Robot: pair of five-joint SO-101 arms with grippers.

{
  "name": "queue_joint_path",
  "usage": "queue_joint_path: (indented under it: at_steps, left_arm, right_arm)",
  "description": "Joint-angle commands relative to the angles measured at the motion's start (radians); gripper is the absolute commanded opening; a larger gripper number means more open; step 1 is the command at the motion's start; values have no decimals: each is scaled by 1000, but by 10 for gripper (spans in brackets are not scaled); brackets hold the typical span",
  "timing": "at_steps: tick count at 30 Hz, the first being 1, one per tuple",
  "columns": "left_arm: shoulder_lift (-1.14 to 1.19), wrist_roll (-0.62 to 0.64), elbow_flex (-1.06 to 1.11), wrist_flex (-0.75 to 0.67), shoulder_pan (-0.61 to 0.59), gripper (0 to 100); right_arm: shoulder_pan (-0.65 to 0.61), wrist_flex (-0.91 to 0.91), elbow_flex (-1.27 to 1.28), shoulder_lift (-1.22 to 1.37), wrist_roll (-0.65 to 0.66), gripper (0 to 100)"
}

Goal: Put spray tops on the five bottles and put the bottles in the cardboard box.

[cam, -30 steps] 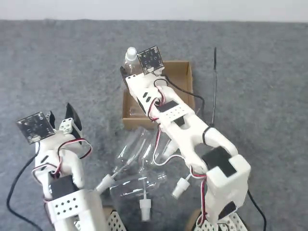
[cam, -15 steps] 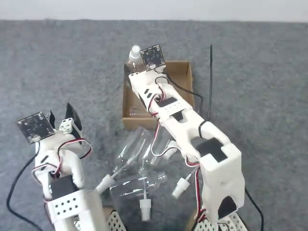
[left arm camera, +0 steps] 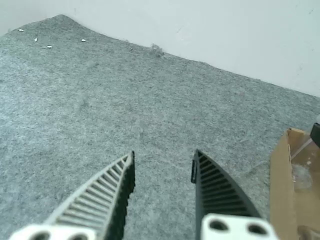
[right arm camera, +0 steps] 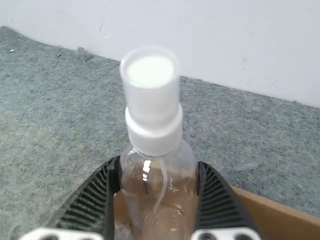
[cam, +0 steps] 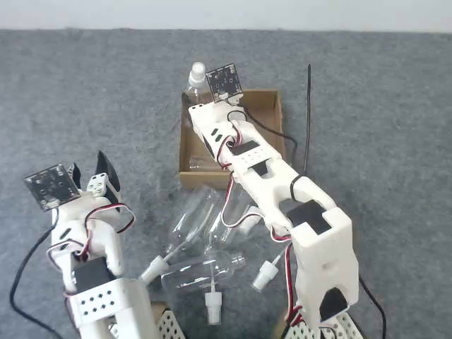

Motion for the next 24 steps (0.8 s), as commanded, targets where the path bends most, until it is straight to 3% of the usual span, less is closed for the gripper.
queue_joint_path:
  at_steps: [1,4,11,24]
  left_arm:
    - [-14,-5,-12,-29,-6,177]
    - [-14,-5,-8,-32,-6,177]
    - [-14,-5,-8,-32,-6,177]
    - [-14,-5,-8,-32,-6,177]
  right_arm:
    - [18,-16,-46,-2,-3,11]
    - [16,-8,-43,-2,-3,41]
    - [15,-5,-23,-4,-3,256]
    - [2,-5,-6,-13,-2,262]
